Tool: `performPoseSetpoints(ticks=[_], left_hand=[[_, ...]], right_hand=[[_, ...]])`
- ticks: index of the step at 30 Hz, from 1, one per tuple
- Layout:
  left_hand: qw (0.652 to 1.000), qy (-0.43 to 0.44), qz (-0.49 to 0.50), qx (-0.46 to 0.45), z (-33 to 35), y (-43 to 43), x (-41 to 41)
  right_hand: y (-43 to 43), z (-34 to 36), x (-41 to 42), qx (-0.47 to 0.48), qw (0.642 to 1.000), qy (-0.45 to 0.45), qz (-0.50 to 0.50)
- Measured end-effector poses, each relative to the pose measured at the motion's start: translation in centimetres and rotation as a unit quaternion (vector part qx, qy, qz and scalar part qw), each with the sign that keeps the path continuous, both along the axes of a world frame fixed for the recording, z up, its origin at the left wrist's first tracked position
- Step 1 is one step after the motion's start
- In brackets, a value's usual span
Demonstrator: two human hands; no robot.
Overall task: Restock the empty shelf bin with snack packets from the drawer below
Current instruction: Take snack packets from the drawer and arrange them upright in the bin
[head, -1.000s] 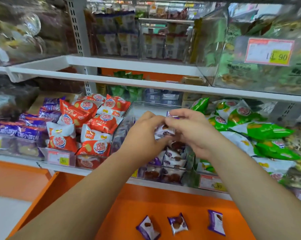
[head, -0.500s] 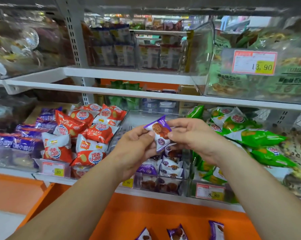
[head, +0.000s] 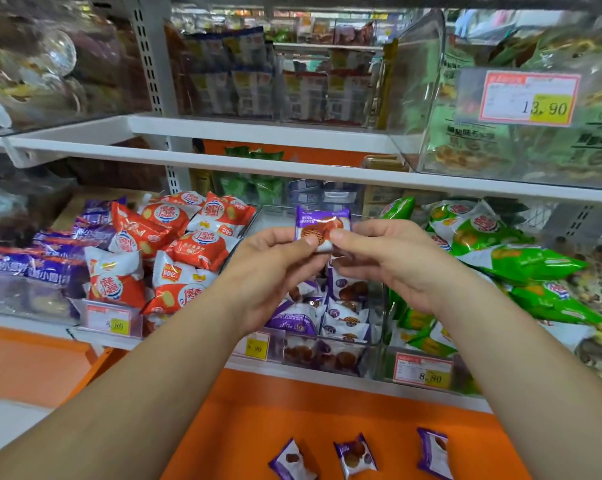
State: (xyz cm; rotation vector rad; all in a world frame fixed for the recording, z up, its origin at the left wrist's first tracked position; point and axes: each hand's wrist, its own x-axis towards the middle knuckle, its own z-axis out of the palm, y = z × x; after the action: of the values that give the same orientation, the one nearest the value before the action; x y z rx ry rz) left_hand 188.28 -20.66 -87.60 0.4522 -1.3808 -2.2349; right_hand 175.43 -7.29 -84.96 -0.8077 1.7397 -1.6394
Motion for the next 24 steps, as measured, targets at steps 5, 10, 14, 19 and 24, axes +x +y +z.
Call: performPoseSetpoints(ticks=[5, 10, 14, 19, 24], left_hand=[[0.966, -0.101, 0.005, -0.238, -0.5, -0.8, 0.8], [0.741, -0.275, -0.056, -0.611, -2.1, -3.0, 1.4], [0.679, -0.326, -0.116, -0.647, -2.3, -2.9, 0.8], [0.65, -0.344, -0.131, -0.664, -2.4, -3.7, -0.2], [0.632, -0.35, -0.139, -0.678, -3.0, -4.2, -1.2]], right_hand=[[-0.7, -0.4, 0.0, -0.047, 0.997, -0.039, -0.04], [0.1, -0.5, -1.5, 0.061, 0.974, 0.189, -0.109], [0.2, -0.9, -2.1, 0.162, 0.931, 0.323, -0.054], [-1.1, -2.4, -3.1, 0.198, 0.902, 0.379, -0.058], [-2.3, -3.7, -3.4, 0.249, 0.848, 0.468, -0.013]])
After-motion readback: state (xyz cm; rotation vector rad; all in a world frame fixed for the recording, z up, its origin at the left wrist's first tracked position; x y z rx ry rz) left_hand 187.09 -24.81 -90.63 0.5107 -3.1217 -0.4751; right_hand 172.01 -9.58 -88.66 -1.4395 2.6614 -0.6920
